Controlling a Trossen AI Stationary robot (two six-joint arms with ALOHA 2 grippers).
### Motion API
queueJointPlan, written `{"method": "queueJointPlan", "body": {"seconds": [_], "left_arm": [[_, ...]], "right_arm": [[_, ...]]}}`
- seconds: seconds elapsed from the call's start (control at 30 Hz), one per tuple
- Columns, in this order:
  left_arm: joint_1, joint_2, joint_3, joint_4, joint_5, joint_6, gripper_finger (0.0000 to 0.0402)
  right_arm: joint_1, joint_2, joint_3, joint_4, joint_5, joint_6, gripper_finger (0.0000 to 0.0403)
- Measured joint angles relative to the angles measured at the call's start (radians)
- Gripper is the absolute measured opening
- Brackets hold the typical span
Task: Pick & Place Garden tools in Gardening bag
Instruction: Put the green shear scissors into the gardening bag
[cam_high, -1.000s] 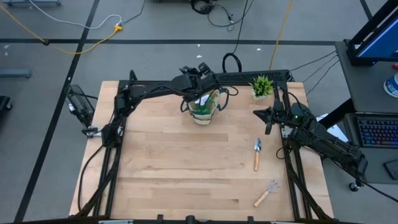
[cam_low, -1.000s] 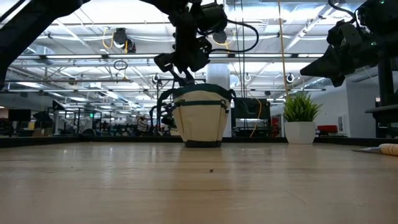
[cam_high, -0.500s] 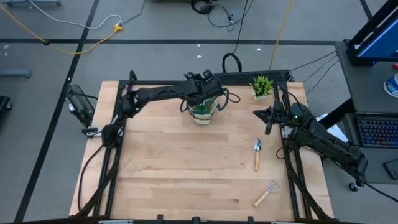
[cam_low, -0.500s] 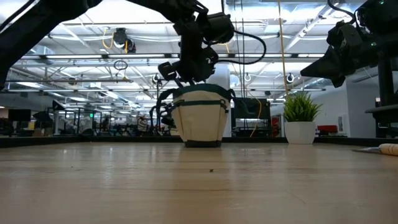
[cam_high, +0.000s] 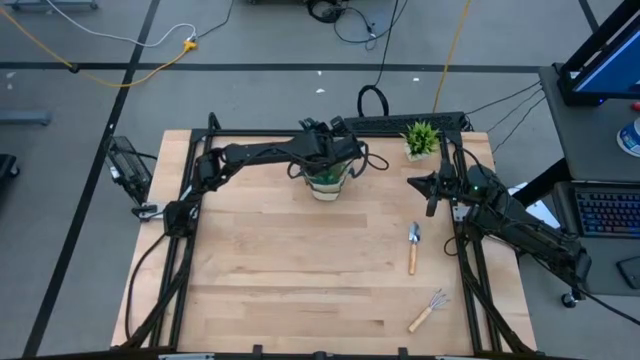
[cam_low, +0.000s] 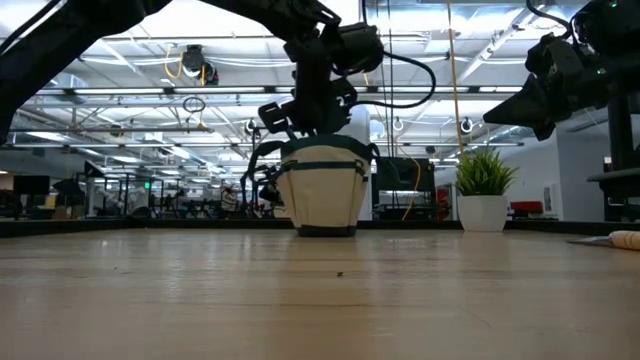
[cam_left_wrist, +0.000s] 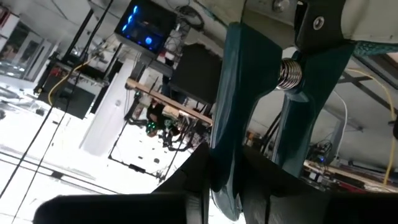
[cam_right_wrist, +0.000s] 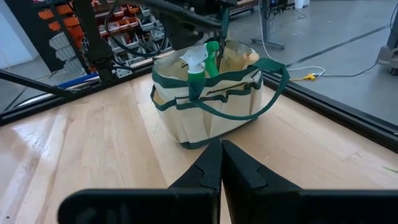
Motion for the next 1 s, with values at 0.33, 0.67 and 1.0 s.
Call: {"method": "queueJointPlan", "body": {"seconds": [0.33, 0.67, 1.0], "left_arm": [[-0.003, -0.008, 0.0, 0.093, -0.031, 0.069, 0.0054], [-0.036, -0.009, 0.0, 0.14, 0.002, 0.119, 0.0054], [-0.037, -0.009, 0.0, 0.091, 0.048, 0.097, 0.0054]], "right_arm": [[0.0, 0.0, 0.0, -0.005, 0.001, -0.009, 0.0], [0.0, 0.0, -0.005, -0.002, 0.002, -0.009, 0.0], [0.0, 0.0, -0.122, 0.065, -0.002, 0.087, 0.0]]}}
